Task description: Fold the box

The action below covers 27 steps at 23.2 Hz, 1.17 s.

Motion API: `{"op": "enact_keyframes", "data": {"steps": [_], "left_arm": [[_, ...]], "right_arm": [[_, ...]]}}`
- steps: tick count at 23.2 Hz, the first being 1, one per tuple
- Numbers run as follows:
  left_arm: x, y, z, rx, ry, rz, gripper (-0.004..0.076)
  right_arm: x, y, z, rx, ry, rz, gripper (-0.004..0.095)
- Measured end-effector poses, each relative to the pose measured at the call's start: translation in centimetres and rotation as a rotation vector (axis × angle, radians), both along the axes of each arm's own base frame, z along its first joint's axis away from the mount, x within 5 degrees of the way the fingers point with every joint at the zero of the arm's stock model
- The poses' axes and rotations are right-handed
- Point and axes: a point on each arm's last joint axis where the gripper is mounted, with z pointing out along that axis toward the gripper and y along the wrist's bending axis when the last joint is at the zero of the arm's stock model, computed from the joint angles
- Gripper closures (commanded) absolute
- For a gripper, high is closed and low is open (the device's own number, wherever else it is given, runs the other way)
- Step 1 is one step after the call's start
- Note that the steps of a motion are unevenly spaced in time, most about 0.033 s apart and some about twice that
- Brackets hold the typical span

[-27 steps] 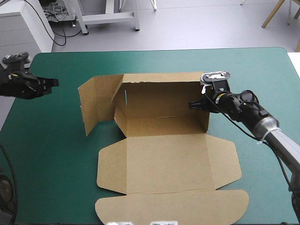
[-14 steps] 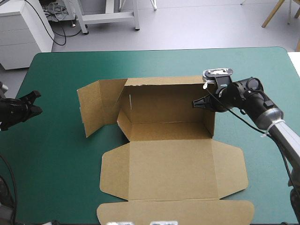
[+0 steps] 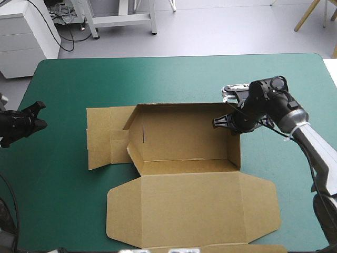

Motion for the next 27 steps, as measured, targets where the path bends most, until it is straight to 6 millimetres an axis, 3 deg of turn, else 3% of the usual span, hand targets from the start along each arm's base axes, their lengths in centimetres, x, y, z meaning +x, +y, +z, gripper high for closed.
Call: {"op": "enact_keyframes", "data": {"steps": [5,7,11,12,14,16,22,27], "left_arm": [[-0.1,-0.1,0.2,-0.002,-0.005,0.002,0.0734],[-0.1,-0.1,0.2,-0.002,-0.005,0.002,0.0734],[0.0,0.0,0.2,-0.001,-0.007,0.004,0.0734],[0.0,0.0,0.2,0.000,-0.007,0.005,0.0734],[0.0,0.0,0.2,0.000,-0.008,0.006,0.0734],[0.0,0.0,0.2,0.001,-0.009,0.007,0.0734],[0.0,0.0,0.2,0.004,-0.012,0.010,0.0734],[0.0,0.0,0.2,-0.001,-0.010,0.016,0.0734]], "right_arm": [[3.4,0.8,-2.8,0.006,-0.081,-0.001,0.0895],[4.0,1.0,-3.5,0.008,-0.098,-0.003,0.0805],[4.1,1.1,-3.8,0.014,-0.093,0.020,0.0378],[4.1,1.1,-3.9,0.015,-0.084,0.025,0.0146],[3.8,1.1,-3.7,0.007,-0.051,0.035,-0.0033],[4.0,1.0,-2.4,-0.013,-0.053,0.043,-0.0032],[4.5,0.9,4.1,-0.008,-0.162,0.018,-0.0010],[2.9,0.4,8.2,0.035,-0.261,-0.005,-0.0010]]}}
